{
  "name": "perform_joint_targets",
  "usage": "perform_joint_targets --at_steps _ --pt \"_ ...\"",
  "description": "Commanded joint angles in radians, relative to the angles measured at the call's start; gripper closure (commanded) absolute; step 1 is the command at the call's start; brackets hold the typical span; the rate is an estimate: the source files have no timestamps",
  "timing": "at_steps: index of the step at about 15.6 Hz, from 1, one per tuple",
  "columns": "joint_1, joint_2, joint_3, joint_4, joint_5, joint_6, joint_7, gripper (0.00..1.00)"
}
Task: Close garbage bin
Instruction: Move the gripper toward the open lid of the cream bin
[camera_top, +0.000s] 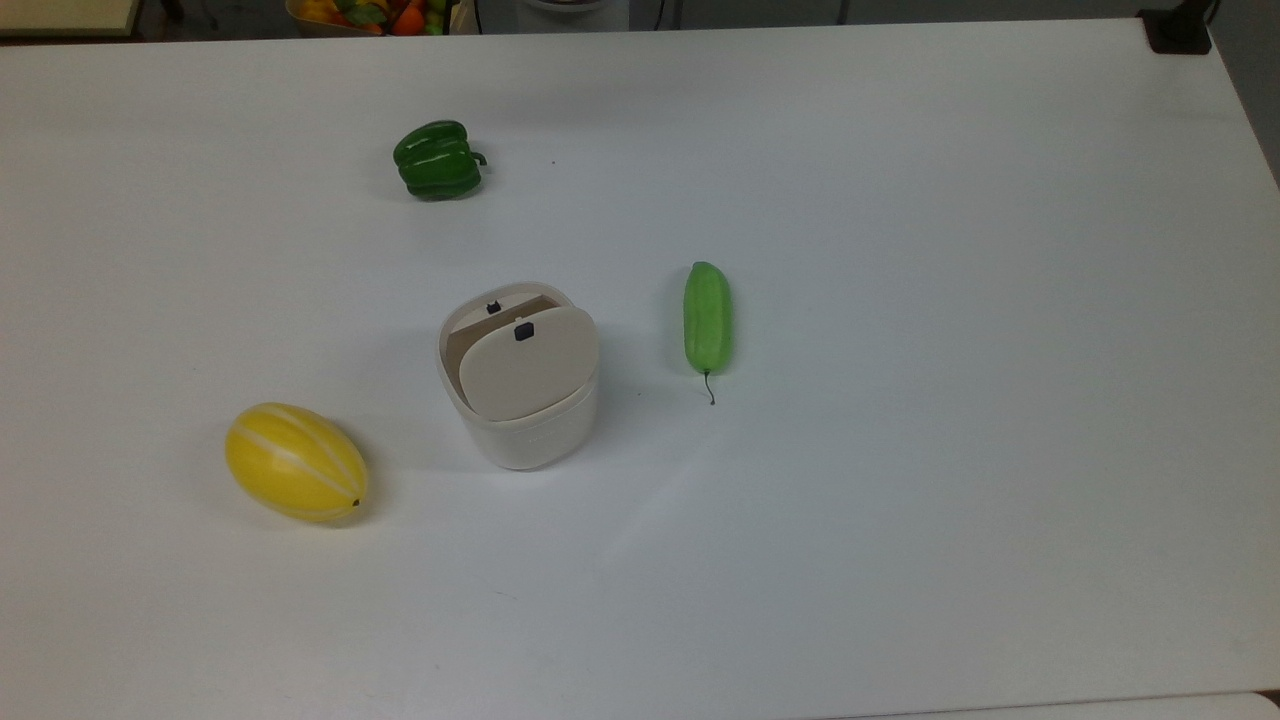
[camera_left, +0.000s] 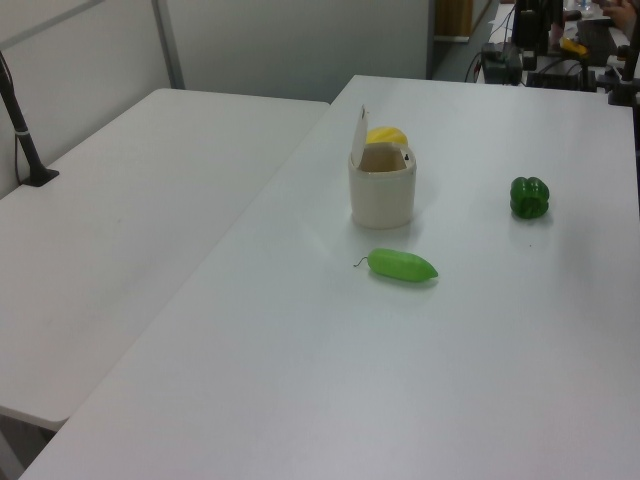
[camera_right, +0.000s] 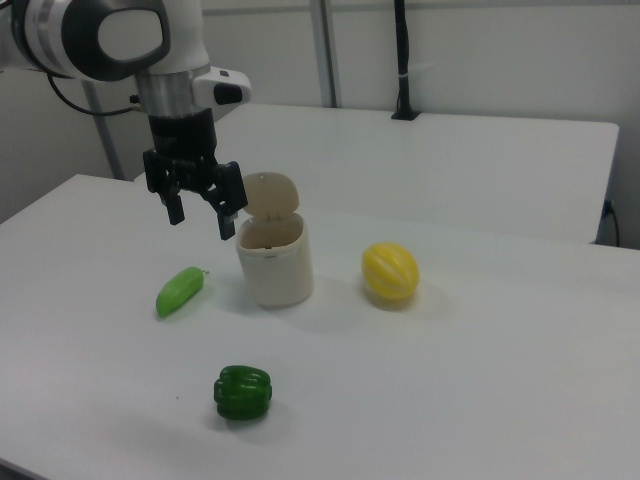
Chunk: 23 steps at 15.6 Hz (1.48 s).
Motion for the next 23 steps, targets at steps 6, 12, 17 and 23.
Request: perform_joint_targets --at_steps 6,12,17,23 --pt "0.043 0.085 -0.098 0.033 0.04 0.042 0.01 0.0" --pt "0.042 0.091 -0.098 0.03 0.107 0.12 0.007 0.0" --pt "0.042 0.103 -0.098 0.03 0.109 0.151 0.013 0.0" --pt "0.044 0.106 -0.098 0.035 0.109 0.157 -0.007 0.26"
